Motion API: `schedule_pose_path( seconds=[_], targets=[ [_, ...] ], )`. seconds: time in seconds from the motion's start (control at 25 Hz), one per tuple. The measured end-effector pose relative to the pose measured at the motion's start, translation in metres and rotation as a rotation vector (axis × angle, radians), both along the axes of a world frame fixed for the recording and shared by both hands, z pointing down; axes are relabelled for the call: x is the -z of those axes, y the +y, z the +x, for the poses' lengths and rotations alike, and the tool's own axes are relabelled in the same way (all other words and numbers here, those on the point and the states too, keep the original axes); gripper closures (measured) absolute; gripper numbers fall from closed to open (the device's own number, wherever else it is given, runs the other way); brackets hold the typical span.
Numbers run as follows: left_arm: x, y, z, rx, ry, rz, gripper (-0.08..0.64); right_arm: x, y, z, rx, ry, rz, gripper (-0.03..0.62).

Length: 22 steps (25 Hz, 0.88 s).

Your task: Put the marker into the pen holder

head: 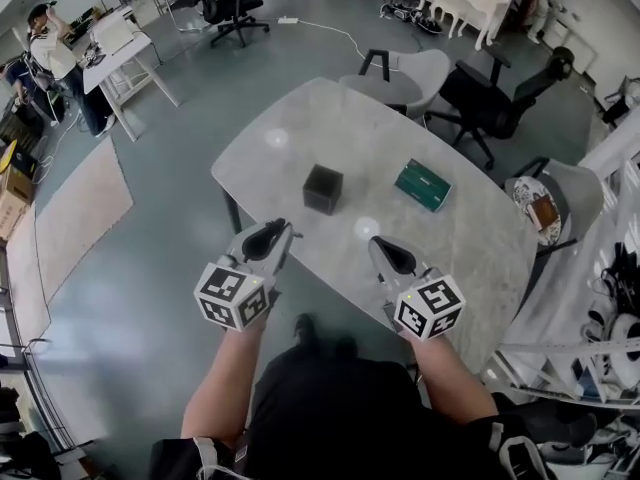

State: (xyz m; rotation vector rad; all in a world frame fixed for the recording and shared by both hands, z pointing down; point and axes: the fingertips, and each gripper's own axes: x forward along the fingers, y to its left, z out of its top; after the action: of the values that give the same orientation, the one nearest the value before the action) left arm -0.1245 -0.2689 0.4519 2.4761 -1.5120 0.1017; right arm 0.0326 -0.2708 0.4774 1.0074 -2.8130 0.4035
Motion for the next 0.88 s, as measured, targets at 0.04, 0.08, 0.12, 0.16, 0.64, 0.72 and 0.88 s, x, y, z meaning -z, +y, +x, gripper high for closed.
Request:
schedule_pose_path(
  seconds=[0.04, 0.08, 0.12, 0.16, 0.64, 0.72, 0.88],
  targets=[
    [0.000, -0.008, -0.006, -0.007, 0.003, 0.002, 0.502, 0.001, -0.008, -0.006, 0.000, 0.010, 0.004, 0.589],
    [-0.001, -0.016, -0.011, -0.015, 0.004, 0.004, 0.502, 0.002, -0.016, -0.013, -0.001, 0.023, 0.010, 0.589],
    [-0.001, -0.024, -0.016, -0.027, 0.001, 0.005, 0.502, 0.004, -0.025, -0.020, -0.003, 0.036, 0.018, 0.589],
    [-0.002, -0.031, -0.021, -0.041, -0.001, 0.005, 0.502, 0.006, -0.033, -0.027, -0.009, 0.046, 0.026, 0.589],
    [-0.033, -0.091, -0.048, -0.187, 0.036, -0.039, 0.502, -0.008, -0.072, -0.070, -0.139, 0.053, -0.031, 0.589],
    [-0.042, -0.108, -0.047, -0.197, 0.036, -0.058, 0.502, -0.010, -0.084, -0.069, -0.153, 0.052, -0.032, 0.589],
    [-0.058, -0.137, -0.041, -0.214, 0.034, -0.097, 0.502, -0.014, -0.109, -0.061, -0.185, 0.030, -0.037, 0.589]
  ],
)
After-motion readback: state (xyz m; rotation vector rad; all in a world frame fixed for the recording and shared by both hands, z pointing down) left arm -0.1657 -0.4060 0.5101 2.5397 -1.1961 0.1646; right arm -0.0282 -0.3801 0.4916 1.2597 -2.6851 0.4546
